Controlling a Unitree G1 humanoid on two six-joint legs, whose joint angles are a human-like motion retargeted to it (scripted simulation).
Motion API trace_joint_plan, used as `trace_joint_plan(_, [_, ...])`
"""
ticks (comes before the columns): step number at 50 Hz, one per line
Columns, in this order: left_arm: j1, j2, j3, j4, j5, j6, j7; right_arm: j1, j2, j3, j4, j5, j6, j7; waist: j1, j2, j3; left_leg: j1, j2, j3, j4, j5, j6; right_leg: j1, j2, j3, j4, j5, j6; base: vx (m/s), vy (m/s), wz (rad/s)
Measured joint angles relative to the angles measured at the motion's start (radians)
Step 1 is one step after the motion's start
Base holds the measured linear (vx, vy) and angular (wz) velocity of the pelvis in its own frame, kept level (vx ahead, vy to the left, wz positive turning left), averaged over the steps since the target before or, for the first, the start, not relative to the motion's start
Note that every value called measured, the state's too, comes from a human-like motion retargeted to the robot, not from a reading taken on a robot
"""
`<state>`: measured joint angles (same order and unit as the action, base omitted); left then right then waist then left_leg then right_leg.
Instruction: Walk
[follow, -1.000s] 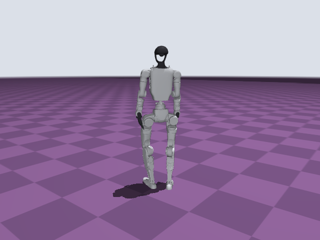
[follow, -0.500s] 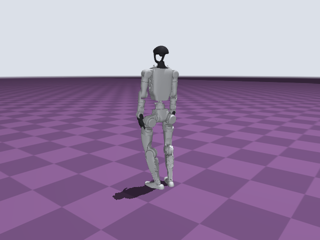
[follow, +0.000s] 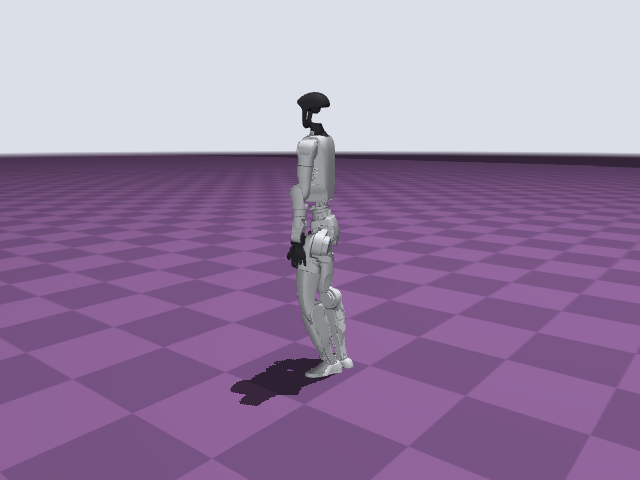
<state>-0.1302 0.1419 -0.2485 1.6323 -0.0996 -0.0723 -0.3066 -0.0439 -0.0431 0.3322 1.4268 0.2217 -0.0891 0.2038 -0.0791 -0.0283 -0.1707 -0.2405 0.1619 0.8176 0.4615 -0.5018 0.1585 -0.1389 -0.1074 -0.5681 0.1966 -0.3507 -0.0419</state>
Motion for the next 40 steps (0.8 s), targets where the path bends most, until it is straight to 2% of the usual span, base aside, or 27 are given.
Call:
trace_joint_plan(2, [-0.009, 0.007, 0.006, 0.017, 0.017, 0.015, 0.002, -0.010, 0.000, 0.000, 0.006, -0.012, 0.004, 0.000, -0.004, 0.001, -0.009, 0.013, 0.010, 0.060, -0.032, 0.025, -0.011, 0.012, 0.001, -0.058, 0.007, 0.002, -0.006, -0.01, 0.06, 3.33])
trace_joint_plan(5, [-0.024, 0.016, 0.014, 0.032, 0.035, 0.030, -0.001, -0.031, -0.009, -0.004, 0.013, -0.027, 0.008, -0.002, -0.016, 0.001, 0.003, 0.043, -0.027, 0.024, -0.116, 0.069, -0.029, 0.026, -0.003, -0.059, 0.076, -0.021, -0.019, 0.05, 0.08, 3.35])
trace_joint_plan(10, [-0.028, 0.012, 0.001, 0.013, 0.037, 0.035, 0.005, -0.062, -0.028, -0.002, 0.014, -0.046, 0.009, -0.003, -0.058, -0.011, 0.065, 0.099, -0.132, -0.204, -0.209, 0.119, -0.051, -0.048, -0.022, 0.152, 0.325, -0.137, -0.040, 0.11, 0.08, 3.37])
trace_joint_plan(12, [-0.027, 0.009, -0.004, 0.001, 0.028, 0.029, 0.015, -0.071, -0.027, 0.004, 0.011, -0.046, 0.006, -0.009, -0.067, -0.014, 0.083, 0.106, -0.162, -0.289, -0.218, 0.132, -0.056, -0.070, -0.002, 0.219, 0.312, -0.155, -0.044, 0.14, 0.05, 3.14])
trace_joint_plan(15, [-0.021, 0.002, -0.016, -0.009, 0.019, 0.019, 0.024, -0.078, -0.022, 0.017, 0.003, -0.042, 0.001, -0.021, -0.063, -0.003, 0.104, 0.090, -0.173, -0.385, -0.184, 0.141, -0.065, -0.069, 0.047, 0.285, 0.195, -0.125, -0.045, 0.14, 0.02, 2.83])
trace_joint_plan(19, [-0.008, -0.003, -0.023, -0.031, 0.014, 0.005, 0.027, -0.072, -0.014, 0.037, -0.014, -0.044, -0.011, -0.041, -0.029, 0.005, 0.115, 0.059, -0.164, -0.443, -0.123, 0.132, -0.065, -0.046, 0.074, 0.300, 0.107, -0.095, -0.053, 0.12, -0.02, 2.12])
trace_joint_plan(29, [-0.005, 0.022, -0.018, -0.109, 0.001, -0.020, 0.102, -0.067, 0.001, 0.056, -0.037, -0.044, -0.018, -0.092, 0.022, -0.046, 0.138, 0.085, -0.179, -0.493, -0.198, 0.133, -0.074, -0.041, 0.073, 0.286, 0.096, -0.105, -0.041, 0.06, -0.05, 0.85])
trace_joint_plan(36, [-0.030, 0.019, -0.039, -0.132, 0.011, -0.031, 0.160, -0.084, 0.003, 0.064, -0.038, -0.048, -0.016, -0.111, 0.031, -0.078, 0.151, 0.064, -0.143, -0.420, -0.157, 0.082, -0.053, -0.048, 0.063, 0.274, 0.074, -0.076, -0.034, 0.01, -0.01, 0.11])
trace_joint_plan(40, [-0.037, 0.008, -0.055, -0.138, 0.029, -0.032, 0.174, -0.095, -0.012, 0.065, -0.033, -0.063, -0.018, -0.122, 0.029, -0.075, 0.145, 0.070, -0.132, -0.404, -0.173, 0.077, -0.051, -0.053, 0.058, 0.271, 0.084, -0.074, -0.019, 0.01, 0.05, -0.15])
